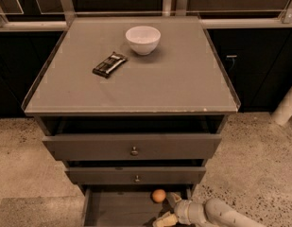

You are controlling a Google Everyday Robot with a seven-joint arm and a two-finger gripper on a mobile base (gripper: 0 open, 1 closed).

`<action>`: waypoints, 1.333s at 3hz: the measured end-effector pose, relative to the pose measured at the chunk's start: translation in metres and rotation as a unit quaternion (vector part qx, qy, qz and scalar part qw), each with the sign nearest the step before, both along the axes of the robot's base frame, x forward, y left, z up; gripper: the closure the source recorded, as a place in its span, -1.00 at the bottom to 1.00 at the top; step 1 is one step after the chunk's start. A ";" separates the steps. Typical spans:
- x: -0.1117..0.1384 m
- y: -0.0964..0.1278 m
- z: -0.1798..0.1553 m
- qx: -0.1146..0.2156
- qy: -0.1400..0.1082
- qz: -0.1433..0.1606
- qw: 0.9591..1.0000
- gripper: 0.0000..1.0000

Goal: Pick orange from bottom drawer and place on counter

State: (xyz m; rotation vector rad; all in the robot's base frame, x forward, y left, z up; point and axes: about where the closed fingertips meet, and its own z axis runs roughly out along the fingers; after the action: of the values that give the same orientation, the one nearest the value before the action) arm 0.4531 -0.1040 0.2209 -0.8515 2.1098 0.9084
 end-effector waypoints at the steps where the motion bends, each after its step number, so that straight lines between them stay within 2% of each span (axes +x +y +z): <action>1: 0.019 -0.004 -0.025 -0.036 -0.011 -0.025 0.999 -1.00; 3: 0.068 -0.012 -0.055 -0.079 -0.048 -0.094 0.991 -1.00; 4: 0.083 -0.009 -0.063 -0.089 -0.062 -0.112 0.988 -1.00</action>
Offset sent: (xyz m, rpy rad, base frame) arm 0.0774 -0.0261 -0.0670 -0.2032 -0.0987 -0.2248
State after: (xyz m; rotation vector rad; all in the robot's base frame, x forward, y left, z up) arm 0.5364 -0.1132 0.1576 -0.7196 2.1468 0.5429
